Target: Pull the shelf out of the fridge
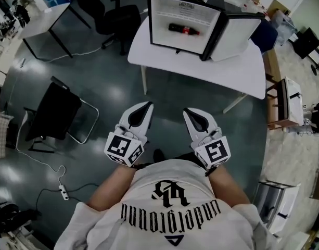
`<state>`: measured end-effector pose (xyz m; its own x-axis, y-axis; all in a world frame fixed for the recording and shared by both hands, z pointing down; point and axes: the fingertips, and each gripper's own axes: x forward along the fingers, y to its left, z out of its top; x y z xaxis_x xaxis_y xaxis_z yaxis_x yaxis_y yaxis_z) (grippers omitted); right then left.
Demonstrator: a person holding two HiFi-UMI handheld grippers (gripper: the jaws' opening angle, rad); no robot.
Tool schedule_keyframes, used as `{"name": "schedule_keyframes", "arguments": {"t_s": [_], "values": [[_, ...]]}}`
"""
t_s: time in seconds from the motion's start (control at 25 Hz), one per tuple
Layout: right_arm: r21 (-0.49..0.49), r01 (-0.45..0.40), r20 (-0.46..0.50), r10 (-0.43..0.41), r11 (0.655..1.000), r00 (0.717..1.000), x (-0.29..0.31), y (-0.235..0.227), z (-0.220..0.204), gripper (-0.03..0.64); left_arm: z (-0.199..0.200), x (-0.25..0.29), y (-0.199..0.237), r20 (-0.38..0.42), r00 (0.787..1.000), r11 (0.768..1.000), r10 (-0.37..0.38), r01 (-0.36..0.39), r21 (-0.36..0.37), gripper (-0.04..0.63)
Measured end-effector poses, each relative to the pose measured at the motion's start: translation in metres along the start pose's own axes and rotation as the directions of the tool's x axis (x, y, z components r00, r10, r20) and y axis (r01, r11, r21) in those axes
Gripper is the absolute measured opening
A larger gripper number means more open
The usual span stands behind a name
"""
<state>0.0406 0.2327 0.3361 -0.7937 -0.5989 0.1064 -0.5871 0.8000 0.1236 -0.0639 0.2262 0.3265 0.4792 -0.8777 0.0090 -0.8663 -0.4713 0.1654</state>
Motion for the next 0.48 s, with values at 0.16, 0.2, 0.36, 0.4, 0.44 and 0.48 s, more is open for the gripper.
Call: {"name": "schedule_keyframes", "arguments": {"t_s": [0.16,0.2,0.36,0.4,0.44,0.48], "values": [[0.005,0.012,-0.012,-0.012,1.000,1.000,0.018,-0.008,-0.001,0.002,0.001,0.009,0.014,-0.008,1.000,1.000,-0.017,0.017,-0.009,0.008],[0.008,0.013,-0.014,-0.013,1.000,1.000,0.024,-0.010,-0.003,0.002,0.001,0.011,0.018,-0.011,1.000,1.000,-0.020,0.020,-0.009,0.008],[0.015,0.014,-0.009,-0.014,1.000,1.000,0.046,-0.022,-0.007,0.002,0.003,0.024,0.029,-0.015,0.999,0.999,-0.028,0.029,0.022,0.008],[0.019,0.012,-0.008,-0.012,1.000,1.000,0.053,-0.026,-0.008,0.002,0.004,0.028,0.034,-0.017,1.000,0.999,-0.026,0.027,0.026,0.008],[0.024,0.009,-0.007,-0.009,1.000,1.000,0.060,-0.029,-0.008,0.002,0.004,0.033,0.040,-0.020,1.000,0.999,-0.023,0.023,0.029,0.008],[0.025,0.006,-0.009,-0.006,1.000,1.000,0.066,-0.034,-0.010,0.002,0.005,0.038,0.046,-0.025,1.000,0.999,-0.019,0.020,0.029,0.008]]}}
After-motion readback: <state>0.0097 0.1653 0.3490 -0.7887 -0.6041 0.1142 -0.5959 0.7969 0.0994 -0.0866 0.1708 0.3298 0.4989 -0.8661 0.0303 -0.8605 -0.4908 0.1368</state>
